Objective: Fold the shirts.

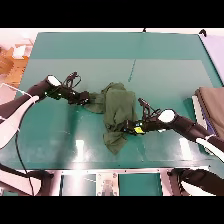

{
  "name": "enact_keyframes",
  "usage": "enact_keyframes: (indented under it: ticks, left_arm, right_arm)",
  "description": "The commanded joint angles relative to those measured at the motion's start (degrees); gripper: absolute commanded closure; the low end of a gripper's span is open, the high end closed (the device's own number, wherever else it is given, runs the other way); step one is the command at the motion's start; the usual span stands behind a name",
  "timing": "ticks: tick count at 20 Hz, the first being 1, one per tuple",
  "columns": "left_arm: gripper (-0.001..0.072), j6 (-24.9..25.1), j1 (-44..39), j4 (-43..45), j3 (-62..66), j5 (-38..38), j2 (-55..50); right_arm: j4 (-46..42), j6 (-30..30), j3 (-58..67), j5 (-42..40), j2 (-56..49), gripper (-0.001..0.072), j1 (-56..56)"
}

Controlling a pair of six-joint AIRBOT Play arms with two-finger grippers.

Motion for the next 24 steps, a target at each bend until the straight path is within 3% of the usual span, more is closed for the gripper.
enact_keyframes:
  ticks: [1,4,9,14,21,24]
  left_arm:
    - [0.0684,-0.74,0.79,3.06,2.23,-1.95,3.32]
    - [0.0684,-3.37,4.26,10.23,7.56,-3.48,13.57]
    - [0.0684,-4.13,9.86,11.91,25.59,-8.98,30.01]
    - [0.0684,-4.94,10.01,15.34,46.51,-13.29,36.65]
    - [0.0683,-5.79,10.01,19.58,51.98,-14.67,44.3]
    - [0.0682,-3.85,10.01,19.58,49.09,-14.64,43.65]
  right_arm:
    - [-3.98,-2.1,2.62,4.09,0.24,0.0698,-3.8]
    - [-11.61,-1.95,11.3,13.81,6.47,0.0698,-17.22]
    - [-1.31,-5.14,40.19,22.69,16.33,0.0698,-40.65]
    - [-1.4,-5.05,65.05,23.58,17.88,0.0698,-46.88]
    - [-2.62,-6.4,69.77,24.11,23.41,0.0698,-48.04]
    - [-1.92,-5.92,66.6,31.01,23.65,0.0697,-47.98]
